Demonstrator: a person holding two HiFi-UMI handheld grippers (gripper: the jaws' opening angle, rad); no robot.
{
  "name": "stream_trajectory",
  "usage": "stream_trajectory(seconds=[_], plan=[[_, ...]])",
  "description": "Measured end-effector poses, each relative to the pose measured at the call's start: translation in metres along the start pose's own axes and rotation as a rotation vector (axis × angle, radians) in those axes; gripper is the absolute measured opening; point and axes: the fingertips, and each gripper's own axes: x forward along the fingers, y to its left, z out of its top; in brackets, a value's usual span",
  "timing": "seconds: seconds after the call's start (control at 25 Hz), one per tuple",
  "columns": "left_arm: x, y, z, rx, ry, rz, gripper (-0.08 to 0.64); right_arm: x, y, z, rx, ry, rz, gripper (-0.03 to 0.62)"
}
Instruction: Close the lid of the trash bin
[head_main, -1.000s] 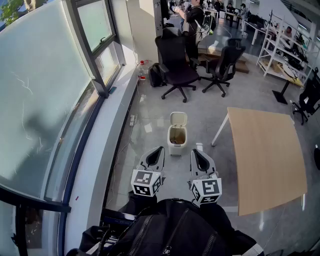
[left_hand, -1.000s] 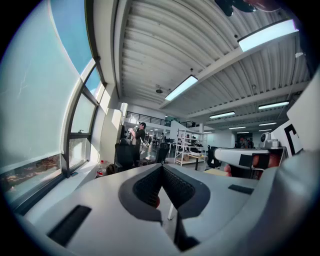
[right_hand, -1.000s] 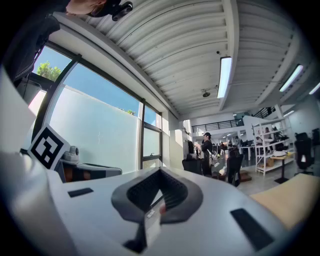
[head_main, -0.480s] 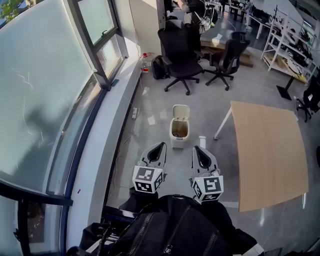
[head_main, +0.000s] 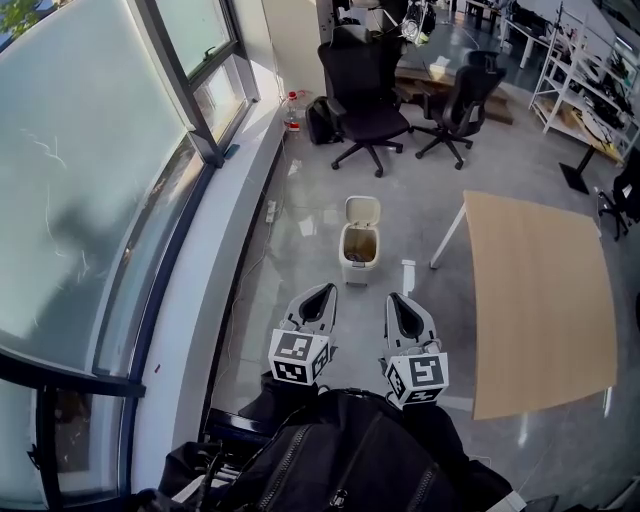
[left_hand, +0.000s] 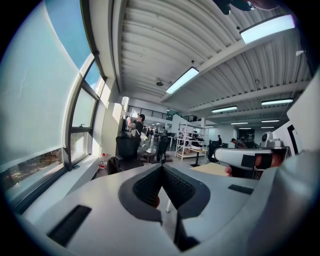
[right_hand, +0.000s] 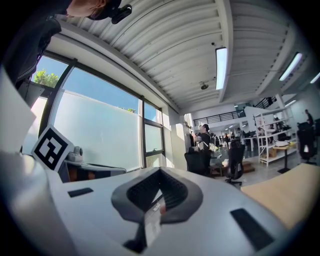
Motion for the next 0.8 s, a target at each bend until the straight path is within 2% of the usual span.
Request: stream_trajectory(seconds=[0.48,0.64,0.8], plan=[[-0.004,-0.012,-0.025,-0.008,0.049,0.030,0.000,-0.007,-0.002,-0.022,0.045,0.024,0.046,0.005],[0.006,-0.004,-0.025,-0.011,0.051,0.026,0.000,0.006,-0.002,-0.023,0.044,0.028,0.050,0.005],[0.031,0.024,-0.021,-0.018,0.032,0.000,0.000,0.040,-0.003,-0.024,0.025,0.026,0.027,0.005]])
